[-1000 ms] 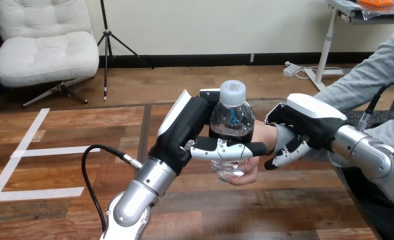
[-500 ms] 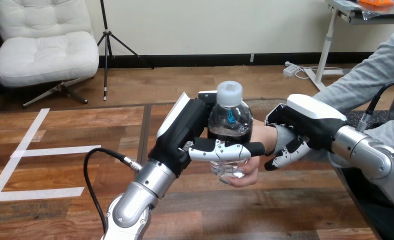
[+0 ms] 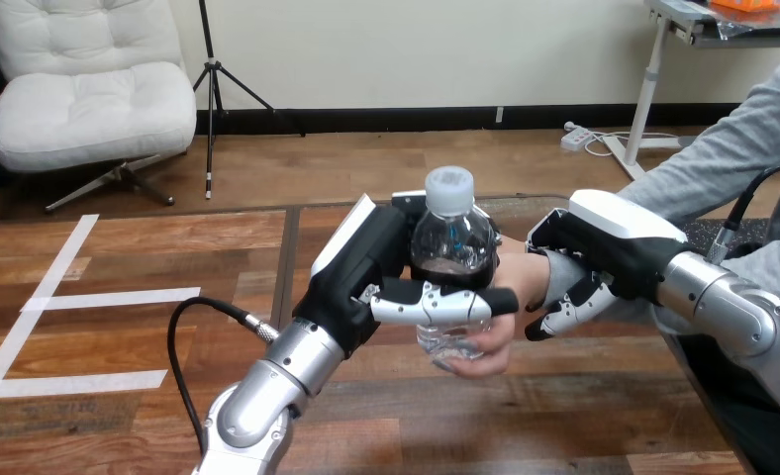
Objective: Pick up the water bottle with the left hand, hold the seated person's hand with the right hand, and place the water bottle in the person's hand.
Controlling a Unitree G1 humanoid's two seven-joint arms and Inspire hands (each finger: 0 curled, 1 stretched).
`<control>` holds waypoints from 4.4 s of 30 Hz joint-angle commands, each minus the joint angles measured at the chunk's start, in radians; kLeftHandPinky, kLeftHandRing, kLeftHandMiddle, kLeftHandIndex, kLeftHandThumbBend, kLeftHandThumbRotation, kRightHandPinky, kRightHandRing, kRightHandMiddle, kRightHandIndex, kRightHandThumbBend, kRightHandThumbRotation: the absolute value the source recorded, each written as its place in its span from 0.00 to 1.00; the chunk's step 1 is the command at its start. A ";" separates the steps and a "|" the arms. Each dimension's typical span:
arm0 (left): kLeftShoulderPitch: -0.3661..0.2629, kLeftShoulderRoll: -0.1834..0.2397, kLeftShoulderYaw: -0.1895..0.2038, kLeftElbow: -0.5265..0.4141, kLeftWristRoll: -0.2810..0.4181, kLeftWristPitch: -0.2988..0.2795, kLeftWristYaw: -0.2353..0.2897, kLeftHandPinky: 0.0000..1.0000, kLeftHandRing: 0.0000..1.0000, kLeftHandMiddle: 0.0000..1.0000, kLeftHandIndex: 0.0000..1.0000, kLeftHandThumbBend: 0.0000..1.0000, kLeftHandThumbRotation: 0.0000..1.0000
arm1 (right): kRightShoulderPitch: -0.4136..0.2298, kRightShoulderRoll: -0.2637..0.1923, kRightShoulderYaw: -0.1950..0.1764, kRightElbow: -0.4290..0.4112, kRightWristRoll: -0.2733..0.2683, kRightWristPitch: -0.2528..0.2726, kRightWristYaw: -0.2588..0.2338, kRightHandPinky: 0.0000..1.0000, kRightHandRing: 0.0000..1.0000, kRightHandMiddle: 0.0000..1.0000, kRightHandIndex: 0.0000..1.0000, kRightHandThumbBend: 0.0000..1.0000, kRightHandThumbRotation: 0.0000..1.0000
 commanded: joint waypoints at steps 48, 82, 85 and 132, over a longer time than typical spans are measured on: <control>-0.030 0.032 0.012 -0.052 0.007 0.025 0.011 0.91 0.94 0.96 0.93 1.00 0.84 | -0.032 0.002 -0.028 -0.034 0.021 -0.005 -0.019 0.23 0.27 0.33 0.35 0.78 0.00; 0.020 0.106 0.131 -0.085 -0.123 -0.019 -0.019 1.00 0.98 0.97 0.94 1.00 1.00 | -0.027 -0.002 -0.033 -0.042 0.025 -0.002 -0.020 0.22 0.27 0.33 0.35 0.78 0.00; 0.029 0.118 0.149 -0.093 -0.136 -0.016 -0.021 1.00 0.97 0.96 0.94 1.00 1.00 | -0.026 -0.004 -0.033 -0.044 0.024 -0.002 -0.020 0.23 0.27 0.33 0.35 0.78 0.00; 0.198 0.126 0.319 -0.178 -0.282 0.011 -0.003 1.00 0.87 0.82 0.74 0.88 1.00 | -0.045 -0.007 -0.032 -0.001 0.024 -0.006 -0.025 0.24 0.28 0.35 0.36 0.79 0.00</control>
